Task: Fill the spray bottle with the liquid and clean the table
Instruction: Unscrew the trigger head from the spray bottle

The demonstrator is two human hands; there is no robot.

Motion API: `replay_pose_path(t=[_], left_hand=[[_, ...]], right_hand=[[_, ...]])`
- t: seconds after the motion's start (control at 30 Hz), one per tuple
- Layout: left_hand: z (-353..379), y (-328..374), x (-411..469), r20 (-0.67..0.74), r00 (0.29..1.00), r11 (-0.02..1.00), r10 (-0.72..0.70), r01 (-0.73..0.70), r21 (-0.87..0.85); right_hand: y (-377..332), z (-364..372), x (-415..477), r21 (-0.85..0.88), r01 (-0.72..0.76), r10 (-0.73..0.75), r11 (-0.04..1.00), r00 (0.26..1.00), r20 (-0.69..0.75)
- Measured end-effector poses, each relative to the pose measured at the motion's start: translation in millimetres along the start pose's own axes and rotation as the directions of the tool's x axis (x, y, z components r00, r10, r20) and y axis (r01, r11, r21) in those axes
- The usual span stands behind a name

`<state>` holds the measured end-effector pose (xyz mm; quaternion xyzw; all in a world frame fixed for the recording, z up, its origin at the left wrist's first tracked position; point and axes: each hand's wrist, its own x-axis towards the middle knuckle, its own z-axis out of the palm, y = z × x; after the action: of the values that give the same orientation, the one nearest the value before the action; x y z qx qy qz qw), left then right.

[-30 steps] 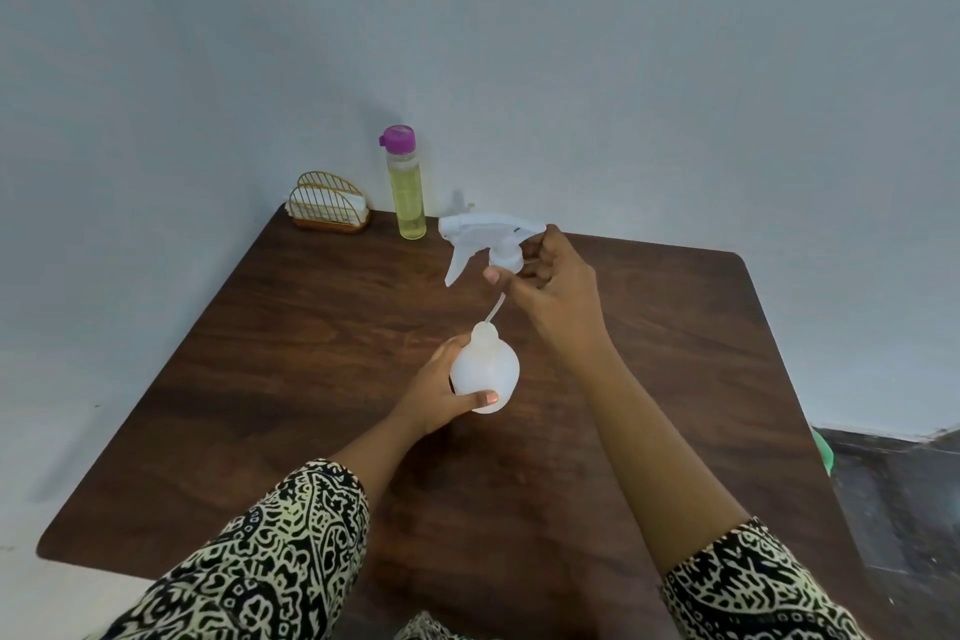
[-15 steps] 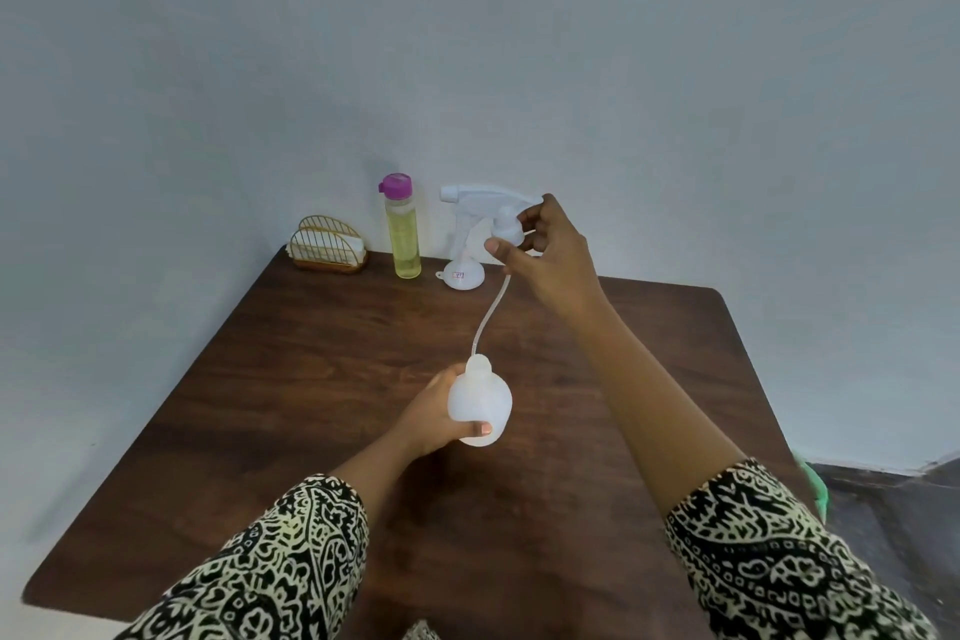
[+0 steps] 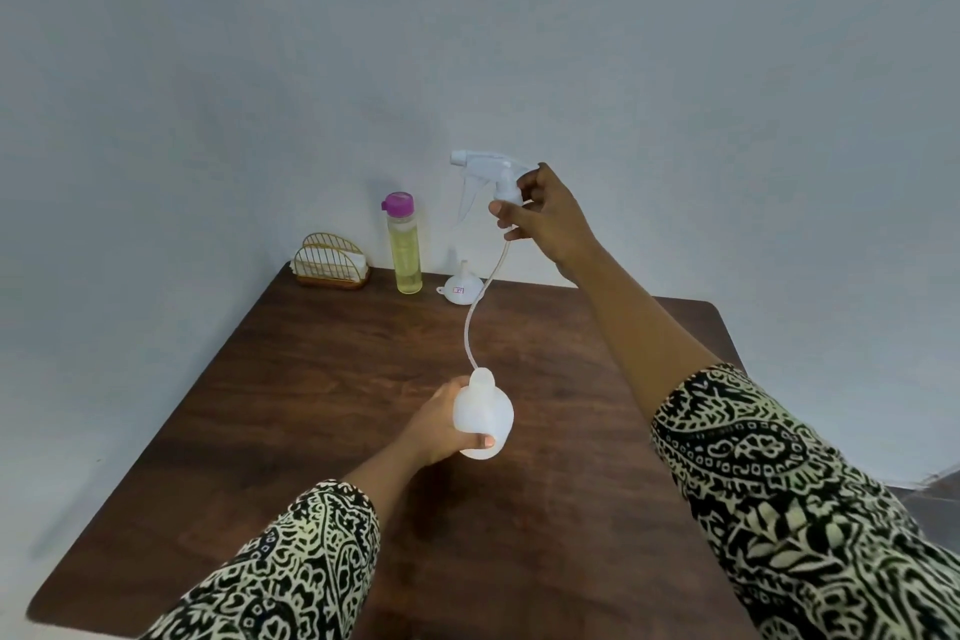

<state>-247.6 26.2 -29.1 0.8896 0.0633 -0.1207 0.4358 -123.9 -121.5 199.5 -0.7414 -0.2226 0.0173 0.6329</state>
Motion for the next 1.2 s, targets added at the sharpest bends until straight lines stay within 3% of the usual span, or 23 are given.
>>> replay_pose_path(t=[0.33,0.67,1.0,1.2], left_hand=[[0,0,-2,-0.009,1.0,1.0,-0.008,0.008,-0.009],[-2,2,-5,-0.014,1.0,0.999,-0.019,0.018,-0.034],[8,-2,-11,-0.028,0.999,0.991,-0.037,0.033,-0.133],[10,-2,-14,-0.03,0.998,0.986,-0.047,0.041,-0.161]], right_hand=[[19,-17,40,0.2,-0.155,0.172,0.967,0.983,-0.069],[54,-25,28,0.262,-0.425,0.433,0.866,0.901,0.029],[132,-44,-70,0.036,-0.708,0.7,0.705,0.703,0.127],[173,-40,-109,0.053,-0.802,0.795,0.595,0.597,0.11]])
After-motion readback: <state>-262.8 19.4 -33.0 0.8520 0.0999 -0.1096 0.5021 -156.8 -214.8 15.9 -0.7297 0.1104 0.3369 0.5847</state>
